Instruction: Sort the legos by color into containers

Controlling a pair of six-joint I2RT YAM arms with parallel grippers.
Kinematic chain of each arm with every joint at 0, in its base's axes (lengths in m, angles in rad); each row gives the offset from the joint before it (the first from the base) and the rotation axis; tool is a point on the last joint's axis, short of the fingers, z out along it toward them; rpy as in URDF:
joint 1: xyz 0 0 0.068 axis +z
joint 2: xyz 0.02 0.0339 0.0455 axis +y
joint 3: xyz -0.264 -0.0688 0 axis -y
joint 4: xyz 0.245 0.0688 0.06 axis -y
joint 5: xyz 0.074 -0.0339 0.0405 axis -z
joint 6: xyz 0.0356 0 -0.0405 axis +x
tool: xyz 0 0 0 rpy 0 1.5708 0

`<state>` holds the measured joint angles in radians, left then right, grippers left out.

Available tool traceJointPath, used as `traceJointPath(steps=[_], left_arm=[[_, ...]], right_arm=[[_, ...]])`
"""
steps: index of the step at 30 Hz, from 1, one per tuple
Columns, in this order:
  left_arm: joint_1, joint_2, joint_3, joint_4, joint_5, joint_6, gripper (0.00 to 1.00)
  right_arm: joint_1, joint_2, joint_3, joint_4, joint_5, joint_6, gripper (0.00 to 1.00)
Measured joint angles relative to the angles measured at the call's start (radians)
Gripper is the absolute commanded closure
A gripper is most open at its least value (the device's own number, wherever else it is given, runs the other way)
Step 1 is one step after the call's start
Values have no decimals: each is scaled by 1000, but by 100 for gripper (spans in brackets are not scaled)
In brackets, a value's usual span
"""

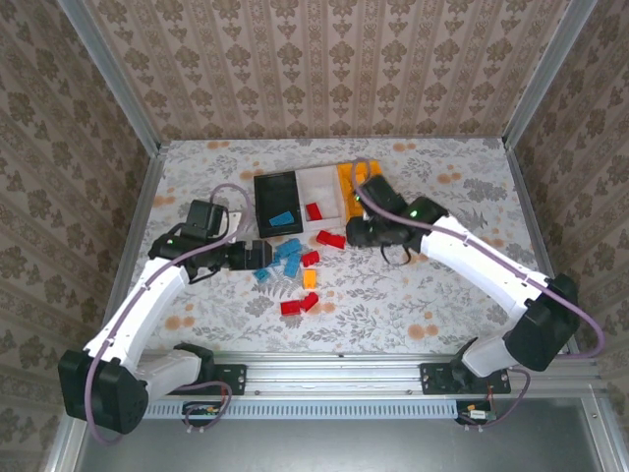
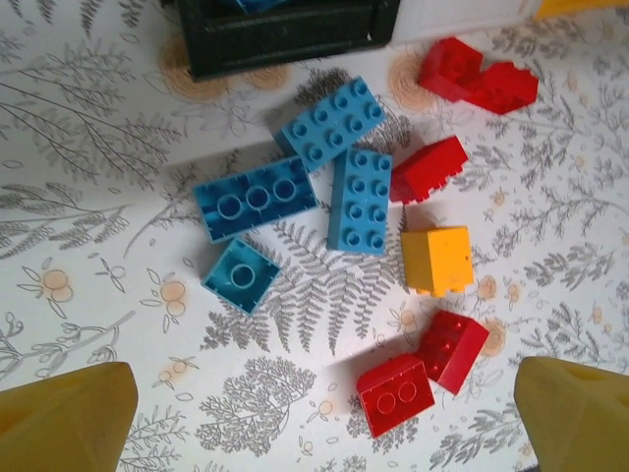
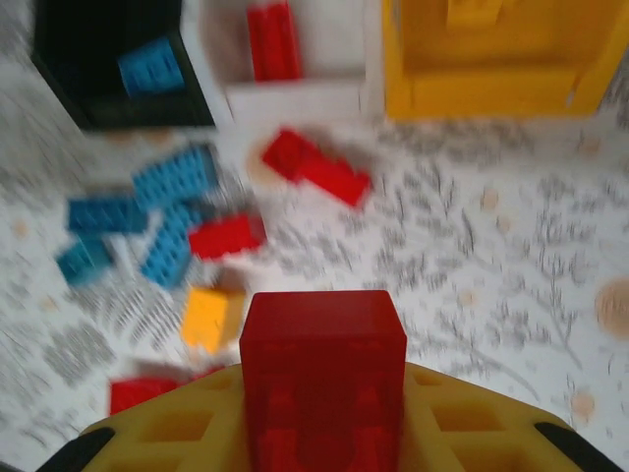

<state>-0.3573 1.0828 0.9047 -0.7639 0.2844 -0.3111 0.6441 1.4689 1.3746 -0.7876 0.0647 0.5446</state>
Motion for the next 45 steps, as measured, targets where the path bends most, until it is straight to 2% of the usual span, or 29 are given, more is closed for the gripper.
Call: traceJointPath(steps=[5, 12, 15, 21, 24, 28, 38, 45], left_arm=[[-96, -3, -46, -3, -10, -19, 0], [-229, 26, -84, 22, -34, -64, 0], [-272, 68, -97, 46, -45, -69, 0], [-330, 134, -154, 77, -46, -71, 0], [-346, 161, -164, 92, -45, -71, 1], [-356, 198, -165, 122, -45, -71, 1], [-375, 254, -165, 173, -38, -51, 10], [-422, 316, -165, 190, -51, -22, 20]], right_arm=[[-83, 185, 267, 1, -77, -42, 65], [-98, 548, 611, -37, -149, -87, 65], [-98, 667, 694, -59, -164, -97, 65], [-98, 804, 742, -80, -194, -97, 62], [-98, 834, 745, -88, -201, -97, 57], [-100, 850, 753, -94, -203, -98, 41], [-111, 824, 731, -91, -205, -97, 39], [-112, 551, 453, -10, -210, -58, 39]])
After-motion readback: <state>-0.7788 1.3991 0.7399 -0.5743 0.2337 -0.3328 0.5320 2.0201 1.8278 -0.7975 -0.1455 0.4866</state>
